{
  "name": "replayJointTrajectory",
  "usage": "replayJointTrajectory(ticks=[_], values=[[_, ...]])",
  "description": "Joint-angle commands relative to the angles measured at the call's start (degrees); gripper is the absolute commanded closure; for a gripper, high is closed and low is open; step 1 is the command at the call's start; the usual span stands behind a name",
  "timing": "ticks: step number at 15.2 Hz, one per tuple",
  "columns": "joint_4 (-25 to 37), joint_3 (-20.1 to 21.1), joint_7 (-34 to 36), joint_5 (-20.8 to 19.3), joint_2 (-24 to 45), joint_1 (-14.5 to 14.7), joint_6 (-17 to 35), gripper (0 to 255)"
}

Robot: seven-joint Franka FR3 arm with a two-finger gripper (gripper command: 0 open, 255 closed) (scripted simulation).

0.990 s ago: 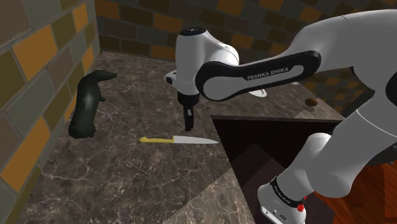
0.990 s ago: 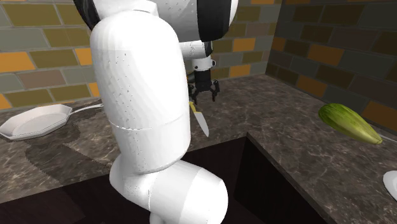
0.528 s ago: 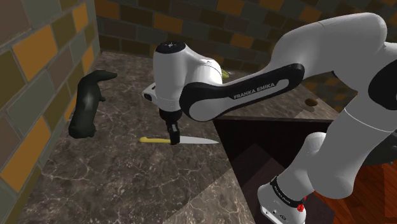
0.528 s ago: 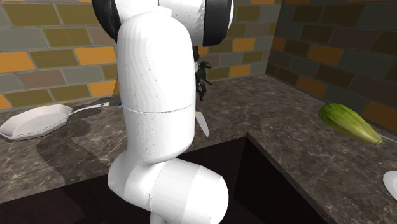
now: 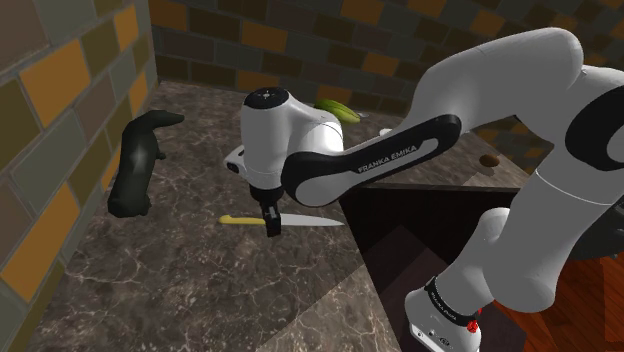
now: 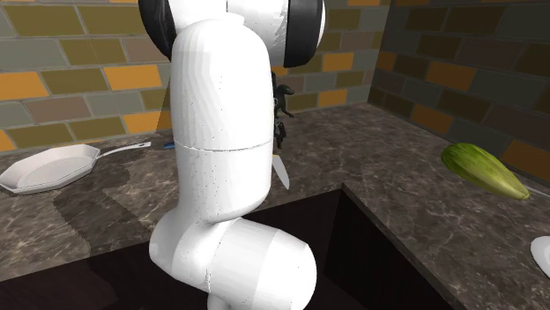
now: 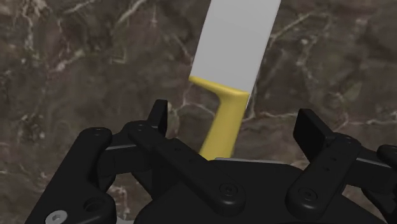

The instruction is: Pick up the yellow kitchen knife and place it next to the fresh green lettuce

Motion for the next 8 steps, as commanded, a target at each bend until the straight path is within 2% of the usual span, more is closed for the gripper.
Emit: replayJointTrajectory(ticks=[1,6,7,8], values=[[-0.2,0.0,0.1,-0.1,0.1,0.0,0.3,0],[-0.2,0.0,0.1,-0.1,0.1,0.0,0.3,0],[-0.2,0.0,0.1,-0.1,0.1,0.0,0.3,255],[-0.2,0.0,0.1,-0.1,0.1,0.0,0.3,255]])
